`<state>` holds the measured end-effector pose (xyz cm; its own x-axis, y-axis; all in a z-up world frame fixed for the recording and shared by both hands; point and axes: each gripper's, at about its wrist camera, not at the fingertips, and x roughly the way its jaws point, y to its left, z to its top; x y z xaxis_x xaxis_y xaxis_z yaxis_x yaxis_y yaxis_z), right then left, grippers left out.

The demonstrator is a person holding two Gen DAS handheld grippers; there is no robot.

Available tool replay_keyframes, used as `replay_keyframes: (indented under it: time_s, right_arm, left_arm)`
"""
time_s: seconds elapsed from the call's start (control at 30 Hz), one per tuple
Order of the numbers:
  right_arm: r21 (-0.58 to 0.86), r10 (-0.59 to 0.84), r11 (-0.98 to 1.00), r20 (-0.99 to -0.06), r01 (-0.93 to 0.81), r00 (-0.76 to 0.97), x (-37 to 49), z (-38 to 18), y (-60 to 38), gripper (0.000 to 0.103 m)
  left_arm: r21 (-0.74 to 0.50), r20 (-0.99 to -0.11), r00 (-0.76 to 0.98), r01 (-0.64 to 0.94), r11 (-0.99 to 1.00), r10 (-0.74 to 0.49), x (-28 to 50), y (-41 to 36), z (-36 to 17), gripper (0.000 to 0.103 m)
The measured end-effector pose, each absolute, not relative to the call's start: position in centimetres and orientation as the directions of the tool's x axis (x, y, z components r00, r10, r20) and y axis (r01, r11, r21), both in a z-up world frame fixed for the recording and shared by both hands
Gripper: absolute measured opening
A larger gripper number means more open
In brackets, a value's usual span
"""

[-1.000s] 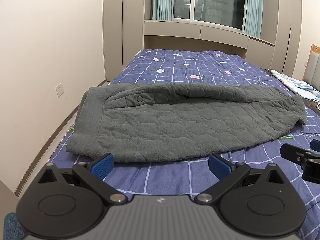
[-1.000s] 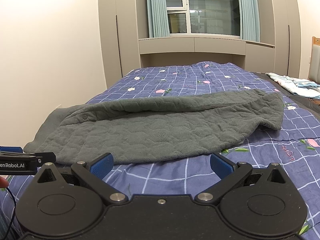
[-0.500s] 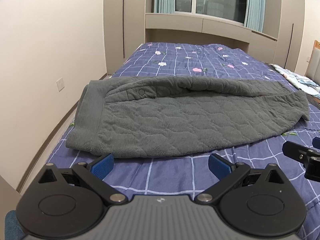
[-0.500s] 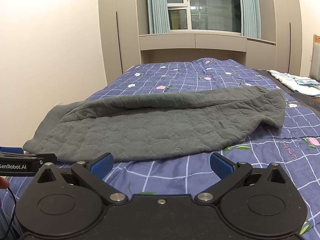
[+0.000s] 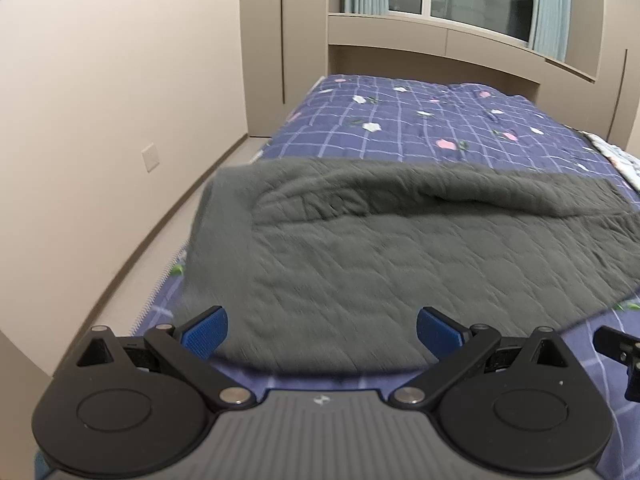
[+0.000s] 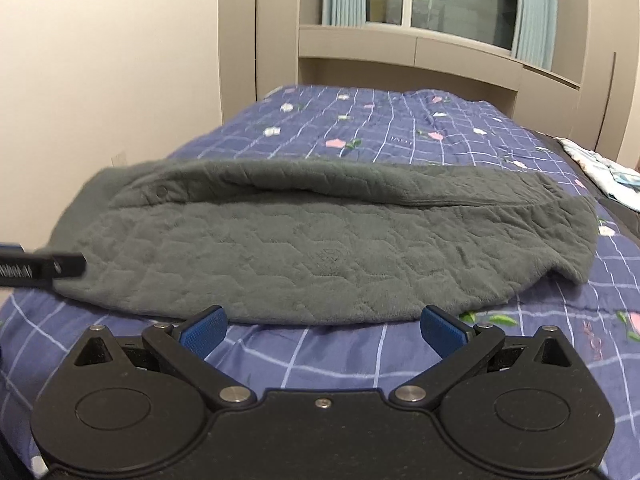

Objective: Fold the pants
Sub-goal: 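Move both open grippers down to the pants waistband edge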

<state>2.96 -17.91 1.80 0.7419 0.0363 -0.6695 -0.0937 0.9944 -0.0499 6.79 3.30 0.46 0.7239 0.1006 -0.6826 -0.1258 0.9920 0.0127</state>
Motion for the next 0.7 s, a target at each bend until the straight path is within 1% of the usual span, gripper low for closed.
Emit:
replay_keyframes:
  time_s: [0.1, 0.23, 0.43, 0.7]
  right_arm:
    - [-0.046, 0.029, 0.996, -0.685, -0.083, 0.728, 4.7, 1.7, -18.0, 0.103]
    - [-0.007, 0.055, 0.997, -0.690, -0.082, 0.722, 7.3, 1.9, -18.6, 0.103]
    - [-0.017, 0.058, 0.995, -0.685, -0.095, 0.726, 11.5, 2.2, -19.1, 0.103]
    - [-0.032, 0.061, 0.993, -0.684, -0.113, 0.727, 17.6, 2.5, -19.5, 0.103]
  left_arm:
    - [0.038, -0.681, 0.720, -0.143, 0.989, 0.130, 8.6, 3.9, 0.9, 0.103]
    - [0.053, -0.685, 0.711, -0.168, 0.984, 0.158, 11.5, 4.7, 1.4, 0.103]
    - [0.067, -0.673, 0.715, -0.196, 0.978, 0.189, 16.1, 6.1, 1.8, 0.103]
    - [0.075, -0.665, 0.724, -0.179, 0.981, 0.183, 23.0, 8.2, 2.2, 0.103]
